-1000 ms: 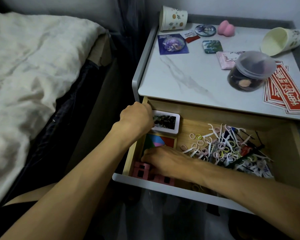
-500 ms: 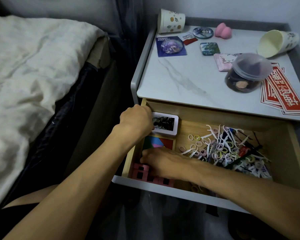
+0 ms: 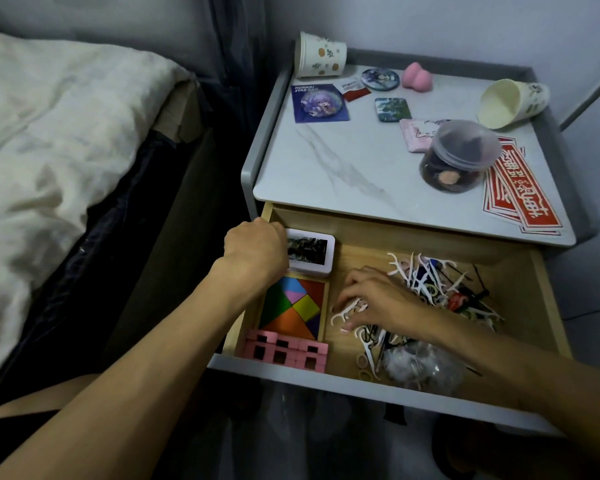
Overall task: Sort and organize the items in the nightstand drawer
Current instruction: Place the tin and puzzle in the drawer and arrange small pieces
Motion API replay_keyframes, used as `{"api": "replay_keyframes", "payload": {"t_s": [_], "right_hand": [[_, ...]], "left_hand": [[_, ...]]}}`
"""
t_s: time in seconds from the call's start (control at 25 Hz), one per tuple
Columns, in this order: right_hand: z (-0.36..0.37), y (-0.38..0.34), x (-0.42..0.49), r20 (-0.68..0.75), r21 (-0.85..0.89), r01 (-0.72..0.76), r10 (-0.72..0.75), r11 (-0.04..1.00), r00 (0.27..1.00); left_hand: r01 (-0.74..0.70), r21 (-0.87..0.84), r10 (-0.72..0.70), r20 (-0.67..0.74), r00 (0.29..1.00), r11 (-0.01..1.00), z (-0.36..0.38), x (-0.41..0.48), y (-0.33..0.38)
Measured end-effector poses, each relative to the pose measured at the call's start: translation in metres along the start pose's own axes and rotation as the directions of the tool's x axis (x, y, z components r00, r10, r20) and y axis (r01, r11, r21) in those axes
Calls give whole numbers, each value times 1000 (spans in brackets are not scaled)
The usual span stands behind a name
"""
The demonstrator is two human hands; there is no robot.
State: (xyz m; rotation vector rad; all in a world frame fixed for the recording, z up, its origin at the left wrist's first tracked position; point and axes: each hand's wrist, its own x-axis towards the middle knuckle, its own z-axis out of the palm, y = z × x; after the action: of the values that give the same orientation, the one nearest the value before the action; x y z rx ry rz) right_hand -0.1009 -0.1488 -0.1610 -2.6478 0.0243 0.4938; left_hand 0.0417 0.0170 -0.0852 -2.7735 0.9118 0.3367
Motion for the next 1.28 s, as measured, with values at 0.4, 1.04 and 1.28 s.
{"api": "replay_keyframes", "payload": {"t_s": [0.4,1.04,1.28], "right_hand": [[-20,27,-24,116,56,19,-26,998,993],[8,-7,-21,136,-115,120,-104,986,985],[0,-7,-28,295,-162,187,-134,969,946]], "left_hand": [[-1,42,1,10,1000,999,-2,0,4],[12,47,-13,20,1000,999,1,3,6],[12,23,-12,32,999,1000,2,4,6]]}}
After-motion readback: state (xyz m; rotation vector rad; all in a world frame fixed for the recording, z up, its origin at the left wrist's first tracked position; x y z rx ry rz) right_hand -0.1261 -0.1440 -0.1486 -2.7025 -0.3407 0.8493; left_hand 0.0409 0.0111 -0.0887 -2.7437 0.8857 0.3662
